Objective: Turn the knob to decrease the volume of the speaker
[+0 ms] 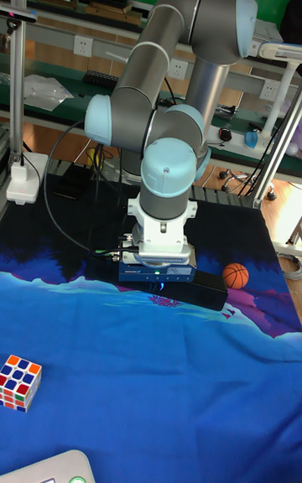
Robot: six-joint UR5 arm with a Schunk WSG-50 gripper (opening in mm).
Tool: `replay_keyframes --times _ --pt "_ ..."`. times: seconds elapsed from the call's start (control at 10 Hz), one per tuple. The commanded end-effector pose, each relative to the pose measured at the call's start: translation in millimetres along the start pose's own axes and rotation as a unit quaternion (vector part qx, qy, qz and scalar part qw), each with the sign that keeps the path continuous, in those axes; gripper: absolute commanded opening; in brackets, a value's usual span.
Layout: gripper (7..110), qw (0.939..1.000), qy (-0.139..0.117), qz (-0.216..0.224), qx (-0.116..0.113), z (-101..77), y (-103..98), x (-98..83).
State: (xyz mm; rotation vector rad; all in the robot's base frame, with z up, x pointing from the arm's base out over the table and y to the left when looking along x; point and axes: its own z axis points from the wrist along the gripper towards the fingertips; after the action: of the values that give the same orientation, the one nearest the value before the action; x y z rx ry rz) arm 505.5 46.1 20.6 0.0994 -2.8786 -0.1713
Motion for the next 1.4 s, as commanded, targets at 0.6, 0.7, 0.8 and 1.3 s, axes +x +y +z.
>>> replay_keyframes --times 0.6,0.7,0.8,1.3 --pt "7 0.9999 -0.007 -0.007 -0.005 8.2 -5.0 -0.5" --pt "7 0.9999 -0.008 -0.007 -0.004 7.8 -5.7 -1.5" --pt "7 0.9999 -0.009 -0.009 -0.005 2.5 -6.8 -4.6" --pt "7 0.9994 0.009 -0.025 0.022 -48.1 -25.4 -13.9"
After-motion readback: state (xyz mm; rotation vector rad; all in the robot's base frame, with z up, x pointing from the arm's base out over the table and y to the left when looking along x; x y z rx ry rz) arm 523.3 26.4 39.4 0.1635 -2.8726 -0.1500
